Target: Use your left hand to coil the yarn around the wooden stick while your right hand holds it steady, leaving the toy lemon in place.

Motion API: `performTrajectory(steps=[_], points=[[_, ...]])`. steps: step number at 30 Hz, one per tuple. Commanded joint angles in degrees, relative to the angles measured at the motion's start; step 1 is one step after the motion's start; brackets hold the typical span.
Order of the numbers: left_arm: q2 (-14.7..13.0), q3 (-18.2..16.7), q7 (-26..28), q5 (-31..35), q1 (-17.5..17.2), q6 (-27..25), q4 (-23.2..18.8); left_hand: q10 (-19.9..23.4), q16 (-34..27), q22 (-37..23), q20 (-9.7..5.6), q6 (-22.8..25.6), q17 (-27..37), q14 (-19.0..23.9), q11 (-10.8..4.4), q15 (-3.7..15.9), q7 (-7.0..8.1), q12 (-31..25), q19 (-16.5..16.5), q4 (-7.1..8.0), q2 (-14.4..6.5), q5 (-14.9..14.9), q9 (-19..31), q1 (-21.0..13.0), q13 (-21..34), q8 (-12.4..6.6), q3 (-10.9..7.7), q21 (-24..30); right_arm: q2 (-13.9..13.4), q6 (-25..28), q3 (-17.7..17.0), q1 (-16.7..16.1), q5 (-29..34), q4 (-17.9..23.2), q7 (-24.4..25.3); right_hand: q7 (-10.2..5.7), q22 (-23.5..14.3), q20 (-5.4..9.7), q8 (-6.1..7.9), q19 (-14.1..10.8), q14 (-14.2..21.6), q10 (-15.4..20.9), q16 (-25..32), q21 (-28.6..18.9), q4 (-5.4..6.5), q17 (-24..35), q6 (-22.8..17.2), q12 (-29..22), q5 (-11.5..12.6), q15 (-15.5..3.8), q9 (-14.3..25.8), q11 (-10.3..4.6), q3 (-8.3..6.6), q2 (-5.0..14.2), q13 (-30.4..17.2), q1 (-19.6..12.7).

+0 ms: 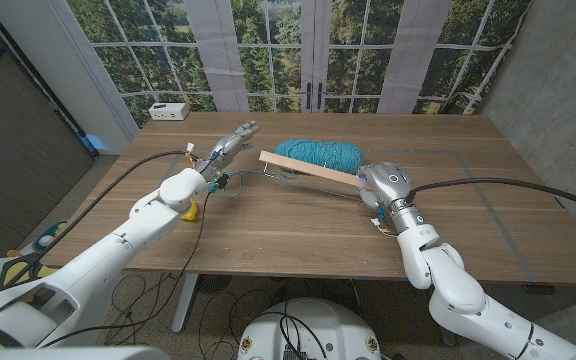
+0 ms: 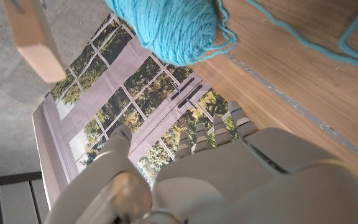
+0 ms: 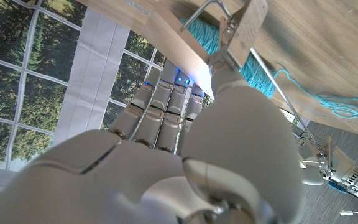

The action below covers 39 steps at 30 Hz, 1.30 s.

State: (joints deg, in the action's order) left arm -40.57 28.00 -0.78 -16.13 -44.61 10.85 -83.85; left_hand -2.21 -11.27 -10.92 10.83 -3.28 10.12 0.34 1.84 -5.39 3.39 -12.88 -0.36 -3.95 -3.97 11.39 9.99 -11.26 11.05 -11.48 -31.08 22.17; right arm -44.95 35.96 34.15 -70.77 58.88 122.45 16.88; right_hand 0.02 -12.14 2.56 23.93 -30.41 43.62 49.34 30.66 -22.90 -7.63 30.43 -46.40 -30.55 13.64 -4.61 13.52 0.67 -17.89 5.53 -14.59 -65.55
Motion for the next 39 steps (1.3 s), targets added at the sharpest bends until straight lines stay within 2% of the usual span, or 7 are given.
performTrajectory(steps=[1, 10, 18, 19, 26, 36, 39], points=[[-3.54, 0.99, -0.17, 4.77, 1.44, -5.75, -3.65, 1.24, -0.49, -0.16, 0.11, 1.94, 0.12, 1.95, -0.13, 0.28, -0.22, -0.45, 1.09, -2.56, -0.47, -0.44, 0.36, -3.31, 0.29, -0.89, -1.21, -0.14, 0.40, 0.34, -0.96, -1.29, -1.54, -0.51, 6.96, -4.55, -0.16, 0.14, 3.29, -0.33, 0.65, 3.63, -0.35, -0.55, 0.30, 0.19, -9.31, -0.73, 0.68, -7.63, 6.50, -3.45, 0.07, 3.47, -7.08, -3.32], [-4.85, 2.25, -0.90, 8.30, 3.68, -9.19, -5.03, 4.60, -0.71, -0.32, 0.04, 6.98, 0.13, 4.83, -0.81, 1.20, -1.57, -1.25, 2.61, -5.39, -1.41, -0.91, 0.42, -8.12, 0.27, -1.78, -2.57, -0.04, 0.59, -0.22, -1.72, -2.39, -3.11, -0.31, 11.41, -4.41, -0.16, -0.02, 3.88, -0.46, 0.96, 3.71, -0.78, -0.94, 0.35, 0.36, -9.24, -1.05, 0.91, -7.62, 7.06, -3.50, 0.19, 3.45, -7.44, -3.36], [-5.43, 4.18, -2.18, 12.47, 7.01, -12.82, -5.67, 8.31, -1.07, -0.39, 0.10, 11.50, 0.11, 8.28, -0.64, 1.90, -2.28, -2.00, 4.68, -6.46, -2.01, -1.08, 0.46, -13.21, 0.24, -2.37, -3.62, 0.37, 0.75, -1.01, -2.00, -3.24, -3.07, 0.27, 15.63, -4.31, -0.15, -0.02, 4.38, -0.61, 1.20, 3.75, -1.15, -1.33, 0.31, 0.64, -9.01, -1.33, 1.15, -7.62, 7.60, -3.38, 0.30, 3.42, -7.78, -3.50], [-5.49, 4.39, -2.23, 13.00, 7.29, -13.22, -5.86, 8.94, -1.00, -0.39, 0.09, 11.88, 0.11, 8.55, -1.10, 2.05, -2.36, -2.09, 4.87, -6.58, -2.07, -1.09, 0.47, -14.28, 0.24, -2.33, -3.82, 0.38, 0.77, -1.16, -2.04, -3.32, -3.09, 0.31, 16.07, -4.30, -0.15, -0.04, 4.48, -0.64, 1.22, 3.73, -1.22, -1.39, 0.31, 0.67, -9.08, -1.36, 1.19, -7.63, 7.67, -3.43, 0.29, 3.46, -7.82, -3.54], [-5.50, 6.87, -3.00, 18.50, 10.38, -15.64, -6.78, 12.93, -1.04, -0.37, -0.80, 17.94, 0.07, 11.64, -2.52, 4.03, -1.10, -2.62, 6.97, -6.79, -0.68, -1.23, 0.45, -20.87, 0.21, -3.23, -3.91, 0.72, 0.96, -1.80, -2.20, -3.76, -2.86, 0.50, 18.44, -4.43, -0.13, 0.00, 4.87, -0.64, 1.48, 3.62, -1.64, -1.74, 0.33, 0.89, -8.89, -1.57, 1.39, -7.55, 8.00, -3.39, 0.42, 3.40, -8.13, -3.57], [-3.16, 9.63, -4.68, 23.02, 15.07, -15.54, -4.11, 19.24, -1.40, -0.39, -1.02, 25.30, 0.10, 15.48, -4.19, 5.32, 0.68, -3.71, 9.04, -6.36, 1.98, -0.92, 0.43, -26.46, 0.17, -3.95, -2.09, 1.03, 1.44, -2.20, -3.03, -4.40, -3.59, 0.26, 20.75, -4.43, -0.11, -0.03, 5.07, -0.59, 1.73, 3.50, -2.13, -2.13, 0.39, 1.19, -8.82, -1.81, 1.61, -7.53, 7.88, -3.46, 0.62, 3.32, -8.48, -3.55], [-2.74, 10.93, -6.11, 25.06, 16.93, -16.47, -3.88, 20.19, -1.52, -0.41, -0.88, 26.38, 0.11, 16.32, -3.89, 5.58, 0.80, -3.80, 9.61, -6.39, 2.01, -0.79, 0.44, -27.77, 0.16, -3.92, -1.92, 1.19, 1.50, -2.27, -3.27, -4.55, -3.93, 0.17, 21.11, -4.40, -0.09, -0.11, 5.15, -0.59, 1.81, 3.58, -2.33, -2.27, 0.41, 1.25, -8.92, -1.92, 1.70, -7.51, 7.78, -3.39, 0.64, 3.32, -8.58, -3.56]])
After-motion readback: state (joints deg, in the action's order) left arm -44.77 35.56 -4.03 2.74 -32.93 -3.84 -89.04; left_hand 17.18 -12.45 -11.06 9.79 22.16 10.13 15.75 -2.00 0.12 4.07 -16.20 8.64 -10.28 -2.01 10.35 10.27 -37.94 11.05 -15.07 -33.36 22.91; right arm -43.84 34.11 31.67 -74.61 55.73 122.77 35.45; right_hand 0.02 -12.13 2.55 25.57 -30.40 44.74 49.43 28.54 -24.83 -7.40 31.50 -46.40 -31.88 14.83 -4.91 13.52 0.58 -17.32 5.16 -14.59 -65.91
